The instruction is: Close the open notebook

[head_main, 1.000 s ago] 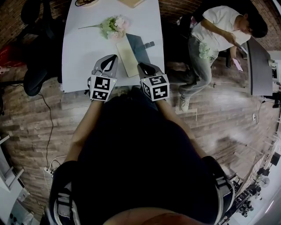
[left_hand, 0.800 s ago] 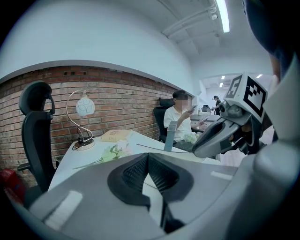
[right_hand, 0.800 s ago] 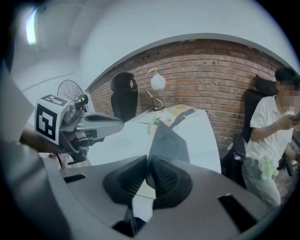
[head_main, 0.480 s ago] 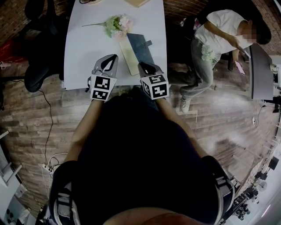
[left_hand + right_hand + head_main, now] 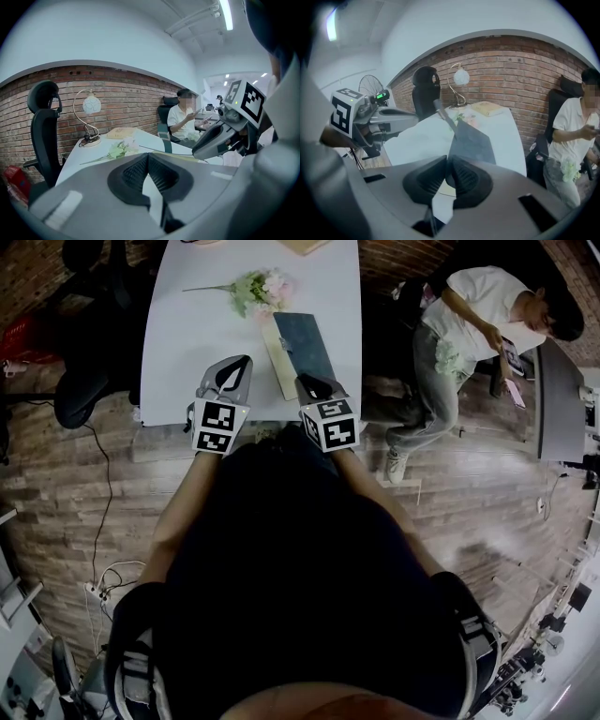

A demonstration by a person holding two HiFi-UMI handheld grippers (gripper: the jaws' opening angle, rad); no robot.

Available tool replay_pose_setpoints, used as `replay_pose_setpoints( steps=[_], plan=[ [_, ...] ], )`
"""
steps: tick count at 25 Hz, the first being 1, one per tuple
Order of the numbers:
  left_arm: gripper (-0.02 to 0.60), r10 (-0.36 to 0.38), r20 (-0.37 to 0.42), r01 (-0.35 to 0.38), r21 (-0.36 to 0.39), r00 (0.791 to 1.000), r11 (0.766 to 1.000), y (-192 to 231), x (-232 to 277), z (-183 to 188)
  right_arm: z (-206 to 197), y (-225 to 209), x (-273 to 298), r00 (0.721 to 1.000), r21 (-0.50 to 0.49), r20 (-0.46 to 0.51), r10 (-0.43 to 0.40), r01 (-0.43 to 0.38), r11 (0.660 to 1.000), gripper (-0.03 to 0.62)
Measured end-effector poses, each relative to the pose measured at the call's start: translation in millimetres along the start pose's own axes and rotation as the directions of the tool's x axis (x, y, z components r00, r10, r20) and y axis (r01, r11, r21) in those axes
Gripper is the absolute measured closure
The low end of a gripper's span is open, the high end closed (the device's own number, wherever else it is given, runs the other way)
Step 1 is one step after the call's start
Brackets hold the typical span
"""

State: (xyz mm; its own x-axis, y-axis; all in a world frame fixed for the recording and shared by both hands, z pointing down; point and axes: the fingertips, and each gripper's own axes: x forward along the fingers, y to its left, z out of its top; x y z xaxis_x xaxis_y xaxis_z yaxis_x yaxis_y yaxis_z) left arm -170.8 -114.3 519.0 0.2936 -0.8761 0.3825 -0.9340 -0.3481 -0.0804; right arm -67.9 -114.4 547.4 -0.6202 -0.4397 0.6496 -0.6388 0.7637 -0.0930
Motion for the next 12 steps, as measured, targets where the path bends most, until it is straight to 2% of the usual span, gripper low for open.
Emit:
replay_pose_setpoints(
  steps=[12],
  plan=[
    [0.575, 0.016, -0.009, -0.016, -0.003, 1.0, 1.0, 1.6, -5.6, -6.0, -3.7, -0.6, 6.6, 1.0, -0.018, 0.002, -0.003, 0.003, 1.0, 0.572]
  ],
)
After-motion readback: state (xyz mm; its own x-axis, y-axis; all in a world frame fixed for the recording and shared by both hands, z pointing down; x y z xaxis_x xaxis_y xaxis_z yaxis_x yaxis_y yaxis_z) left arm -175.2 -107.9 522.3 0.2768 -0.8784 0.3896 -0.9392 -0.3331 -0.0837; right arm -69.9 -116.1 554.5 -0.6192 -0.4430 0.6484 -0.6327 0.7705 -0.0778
